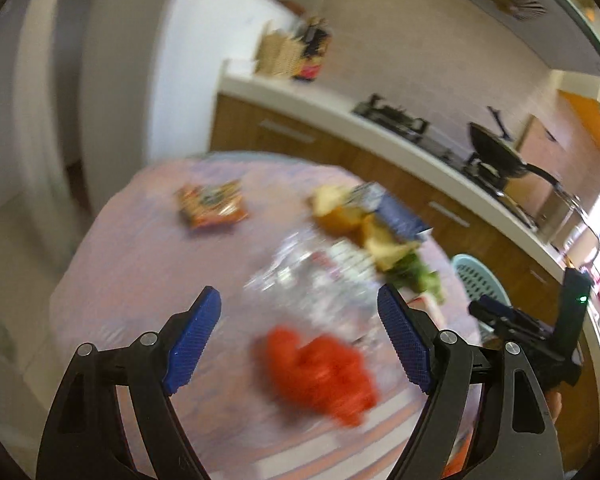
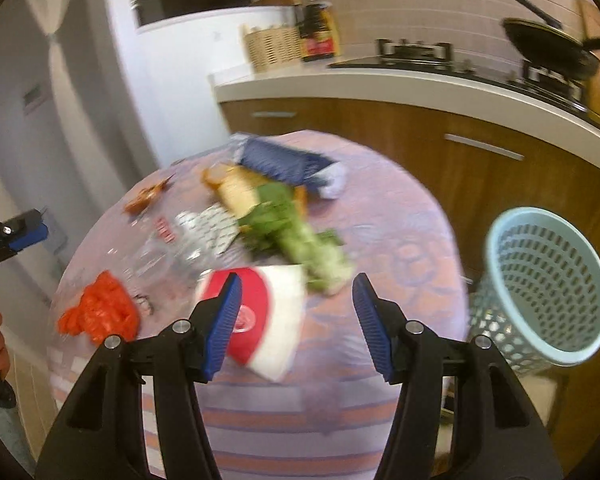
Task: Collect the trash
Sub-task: 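Grasp the orange plastic bag with the left tool while the right tool grasps the red-white cup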
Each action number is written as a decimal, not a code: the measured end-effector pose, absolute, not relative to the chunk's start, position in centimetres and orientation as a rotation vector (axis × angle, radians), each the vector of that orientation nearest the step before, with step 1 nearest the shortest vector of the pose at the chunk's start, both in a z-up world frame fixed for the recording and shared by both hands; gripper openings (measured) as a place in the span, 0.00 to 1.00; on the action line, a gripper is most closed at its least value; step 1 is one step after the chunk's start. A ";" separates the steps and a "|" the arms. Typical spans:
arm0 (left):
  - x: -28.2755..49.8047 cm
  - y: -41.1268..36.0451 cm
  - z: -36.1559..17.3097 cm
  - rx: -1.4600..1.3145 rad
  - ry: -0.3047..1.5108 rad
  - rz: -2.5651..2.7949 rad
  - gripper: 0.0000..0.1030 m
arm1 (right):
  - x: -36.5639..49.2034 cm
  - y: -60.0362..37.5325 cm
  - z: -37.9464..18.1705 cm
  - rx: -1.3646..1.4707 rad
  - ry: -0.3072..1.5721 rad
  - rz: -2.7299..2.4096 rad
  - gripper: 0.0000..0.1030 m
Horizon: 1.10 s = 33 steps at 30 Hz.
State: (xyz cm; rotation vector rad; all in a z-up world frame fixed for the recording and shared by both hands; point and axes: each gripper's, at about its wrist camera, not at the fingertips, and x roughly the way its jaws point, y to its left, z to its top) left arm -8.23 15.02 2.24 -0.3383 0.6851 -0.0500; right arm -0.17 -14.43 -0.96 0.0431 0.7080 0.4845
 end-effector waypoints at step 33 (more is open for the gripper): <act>-9.6 7.4 -3.3 -0.279 0.809 -0.272 0.51 | 0.8 -11.1 -4.6 0.131 0.869 0.482 0.72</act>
